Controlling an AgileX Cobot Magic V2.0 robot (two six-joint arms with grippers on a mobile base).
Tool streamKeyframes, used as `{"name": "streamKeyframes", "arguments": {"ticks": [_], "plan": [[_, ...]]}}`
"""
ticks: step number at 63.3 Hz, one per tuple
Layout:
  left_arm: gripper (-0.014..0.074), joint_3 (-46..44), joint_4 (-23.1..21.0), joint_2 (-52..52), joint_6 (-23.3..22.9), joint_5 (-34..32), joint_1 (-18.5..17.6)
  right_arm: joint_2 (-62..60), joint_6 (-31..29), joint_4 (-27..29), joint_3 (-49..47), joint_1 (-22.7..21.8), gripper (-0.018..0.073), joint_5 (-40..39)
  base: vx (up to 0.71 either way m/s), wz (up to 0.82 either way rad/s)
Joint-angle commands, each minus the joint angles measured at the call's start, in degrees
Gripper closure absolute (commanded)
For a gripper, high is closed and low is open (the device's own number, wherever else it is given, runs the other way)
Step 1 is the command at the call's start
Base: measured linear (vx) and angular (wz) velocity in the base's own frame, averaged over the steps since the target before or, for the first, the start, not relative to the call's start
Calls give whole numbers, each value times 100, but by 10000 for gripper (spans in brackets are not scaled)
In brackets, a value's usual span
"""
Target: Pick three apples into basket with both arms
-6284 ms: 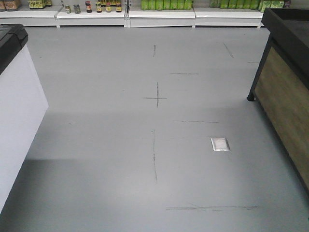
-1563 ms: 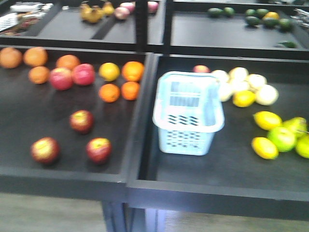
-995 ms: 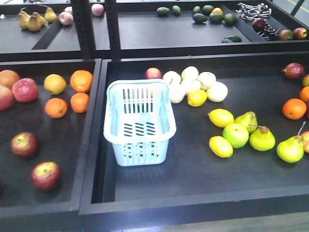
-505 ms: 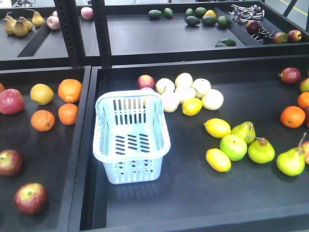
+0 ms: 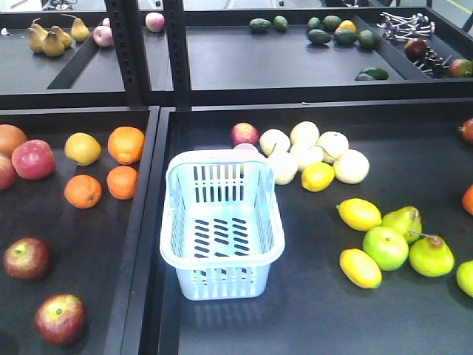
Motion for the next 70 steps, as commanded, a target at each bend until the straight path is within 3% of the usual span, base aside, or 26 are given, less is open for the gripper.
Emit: {"name": "streamKeyframes", "arguments": {"ticks": [1, 70], "plan": [[603, 14, -34, -90, -35, -400, 15, -79, -3, -80, 81, -26, 566, -445, 7, 11], [603, 14, -34, -90, -35, -400, 15, -79, -3, -80, 81, -26, 566, -440, 5, 5]]}}
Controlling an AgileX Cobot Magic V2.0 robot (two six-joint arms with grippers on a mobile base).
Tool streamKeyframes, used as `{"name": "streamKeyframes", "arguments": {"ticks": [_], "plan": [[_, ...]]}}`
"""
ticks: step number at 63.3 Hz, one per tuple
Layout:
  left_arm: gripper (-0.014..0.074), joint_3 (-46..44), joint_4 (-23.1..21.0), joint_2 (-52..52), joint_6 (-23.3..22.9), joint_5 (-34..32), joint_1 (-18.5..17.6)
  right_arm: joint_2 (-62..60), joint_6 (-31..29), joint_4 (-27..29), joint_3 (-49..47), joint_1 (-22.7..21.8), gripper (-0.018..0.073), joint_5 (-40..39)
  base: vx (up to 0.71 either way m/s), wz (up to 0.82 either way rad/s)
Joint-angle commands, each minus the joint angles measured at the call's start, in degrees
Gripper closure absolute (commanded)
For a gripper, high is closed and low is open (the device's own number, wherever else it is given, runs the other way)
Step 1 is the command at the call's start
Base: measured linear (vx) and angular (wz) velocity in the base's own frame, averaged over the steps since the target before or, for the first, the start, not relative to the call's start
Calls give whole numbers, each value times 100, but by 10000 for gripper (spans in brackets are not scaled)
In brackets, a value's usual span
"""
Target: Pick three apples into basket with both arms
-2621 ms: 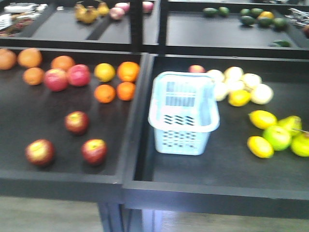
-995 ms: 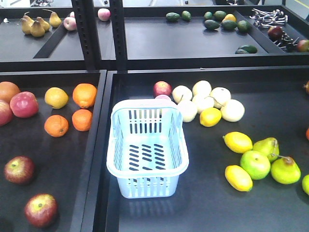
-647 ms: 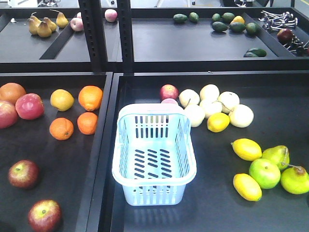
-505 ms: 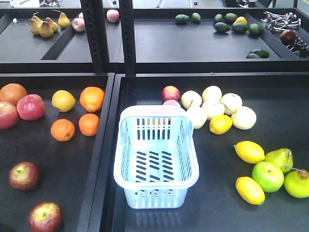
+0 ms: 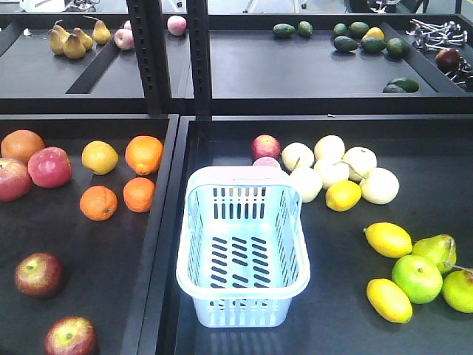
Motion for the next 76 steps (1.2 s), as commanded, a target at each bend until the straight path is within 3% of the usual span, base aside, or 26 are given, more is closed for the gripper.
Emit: {"name": "streamKeyframes", "arguments": {"ticks": [1, 45, 48, 61, 71, 76], "plan": [[603, 14, -34, -90, -35, -400, 15, -79, -3, -80, 81, -26, 566, -440, 0, 1], [603, 14, -131, -90, -53, -459, 15, -79, -3, -80, 81, -26, 566, -440, 0, 0], [603, 14, -358, -90, -104, -525, 15, -79, -3, -80, 81, -26, 566, -440, 0, 0], [603, -16, -2477, -90, -1394, -981, 15, -79, -3, -80, 81, -26, 566, -440, 0, 0], [603, -25, -3316, -90, -1548, -1105, 15, -79, -3, -80, 81, -26, 566, -440, 0, 0], [603, -25, -3998, -90, -1585, -1193, 15, -79, -3, -80, 81, -26, 566, -440, 0, 0]]}}
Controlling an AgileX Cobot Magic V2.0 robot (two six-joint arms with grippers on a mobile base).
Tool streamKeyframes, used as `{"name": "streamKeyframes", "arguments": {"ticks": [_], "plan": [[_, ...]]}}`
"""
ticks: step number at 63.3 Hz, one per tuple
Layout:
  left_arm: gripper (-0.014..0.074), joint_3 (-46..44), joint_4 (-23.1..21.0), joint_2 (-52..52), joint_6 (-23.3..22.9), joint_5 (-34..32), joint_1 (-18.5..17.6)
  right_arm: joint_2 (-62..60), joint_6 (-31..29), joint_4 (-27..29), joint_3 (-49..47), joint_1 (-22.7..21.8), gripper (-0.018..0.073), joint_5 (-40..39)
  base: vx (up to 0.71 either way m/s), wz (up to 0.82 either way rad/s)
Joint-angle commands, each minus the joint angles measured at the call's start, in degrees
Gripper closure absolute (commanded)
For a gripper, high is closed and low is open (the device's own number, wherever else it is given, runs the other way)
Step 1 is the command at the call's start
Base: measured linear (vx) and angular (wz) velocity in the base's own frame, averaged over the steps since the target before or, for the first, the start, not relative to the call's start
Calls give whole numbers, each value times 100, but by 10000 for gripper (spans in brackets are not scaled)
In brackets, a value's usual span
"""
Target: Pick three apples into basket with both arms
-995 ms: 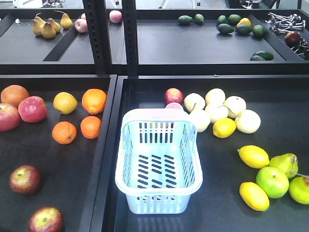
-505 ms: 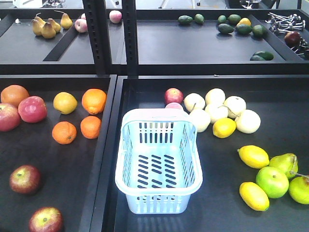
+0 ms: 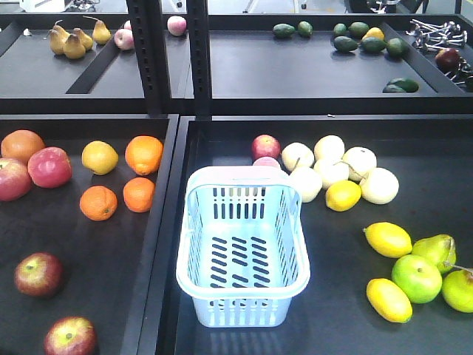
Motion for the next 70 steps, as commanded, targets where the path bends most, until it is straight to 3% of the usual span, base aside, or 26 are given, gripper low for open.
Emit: {"name": "streamKeyframes", "arguments": {"ticks": [1, 9, 17, 25, 36, 40, 43, 70], "plan": [[603, -32, -896, -90, -144, -531, 15, -79, -3, -80, 81, -26, 566, -440, 0, 0], [603, -44, -2303, -90, -387, -465, 4, -79, -3, -80, 81, -26, 566, -440, 0, 0], [603, -262, -3104, -90, -277, -151, -31, -79, -3, -80, 81, -26, 566, -440, 0, 0], [603, -927, -3108, -90, 333, 265, -31, -79, -3, -80, 81, -26, 566, -440, 0, 0], [603, -1870, -3108, -22, 2314, 352, -31, -79, -3, -80, 81, -26, 566, -440, 0, 0], [603, -2127, -3108, 129, 3181, 610, -31, -79, -3, -80, 81, -26, 566, -440, 0, 0], [603, -2300, -3108, 267, 3578, 836, -31, -79, -3, -80, 81, -26, 566, -440, 0, 0], [603, -3704, -3113, 2649, 5917, 2728, -31, -79, -3, -80, 81, -26, 566, -440, 0, 0]]}}
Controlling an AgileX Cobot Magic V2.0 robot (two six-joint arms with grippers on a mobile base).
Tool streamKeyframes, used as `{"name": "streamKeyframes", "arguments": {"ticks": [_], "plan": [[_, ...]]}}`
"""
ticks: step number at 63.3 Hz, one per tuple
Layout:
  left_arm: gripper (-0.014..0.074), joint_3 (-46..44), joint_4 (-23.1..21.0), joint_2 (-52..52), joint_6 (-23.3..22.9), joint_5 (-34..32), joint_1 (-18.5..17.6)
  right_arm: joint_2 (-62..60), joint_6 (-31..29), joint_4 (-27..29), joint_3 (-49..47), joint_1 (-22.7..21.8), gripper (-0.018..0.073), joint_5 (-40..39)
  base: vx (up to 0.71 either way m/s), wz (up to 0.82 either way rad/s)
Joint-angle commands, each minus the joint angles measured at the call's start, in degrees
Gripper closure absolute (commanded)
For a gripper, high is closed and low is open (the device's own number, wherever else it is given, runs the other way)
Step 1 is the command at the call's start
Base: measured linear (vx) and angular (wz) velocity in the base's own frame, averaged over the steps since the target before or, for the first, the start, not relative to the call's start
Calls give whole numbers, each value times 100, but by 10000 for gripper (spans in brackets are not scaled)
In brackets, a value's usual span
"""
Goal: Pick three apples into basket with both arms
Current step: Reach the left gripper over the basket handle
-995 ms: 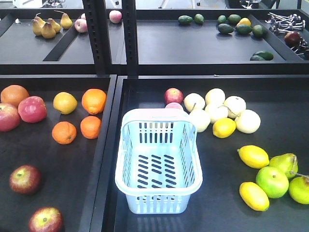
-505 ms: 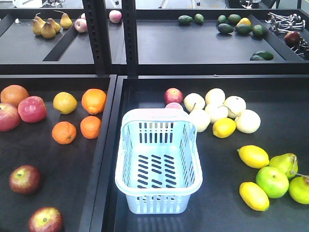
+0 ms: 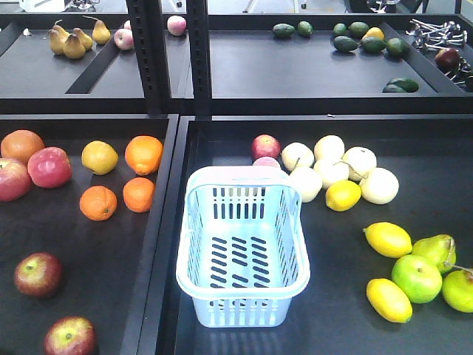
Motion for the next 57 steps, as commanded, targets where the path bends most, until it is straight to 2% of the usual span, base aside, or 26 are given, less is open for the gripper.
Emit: {"name": "streamKeyframes", "arguments": {"ticks": [1, 8, 19, 35, 44, 57], "plan": [[603, -502, -134, 681, 666, 275, -25, -79, -3, -80, 81, -26, 566, -440, 0, 0], [603, -994, -134, 1429, 1265, 779, -25, -79, -3, -80, 81, -26, 566, -440, 0, 0], [603, -1804, -134, 2526, 1730, 1480, -25, -79, -3, -80, 81, -26, 566, -440, 0, 0], [561, -2787, -235, 3974, 2713, 2372, -25, -79, -3, -80, 81, -26, 566, -440, 0, 0], [420, -3328, -595, 4638, 3328, 2710, -68, -79, -3, -80, 81, -26, 566, -440, 0, 0], [90, -4133, -499, 5615, 3728, 2632, -769, -79, -3, -80, 81, -26, 566, -445, 0, 0]]}}
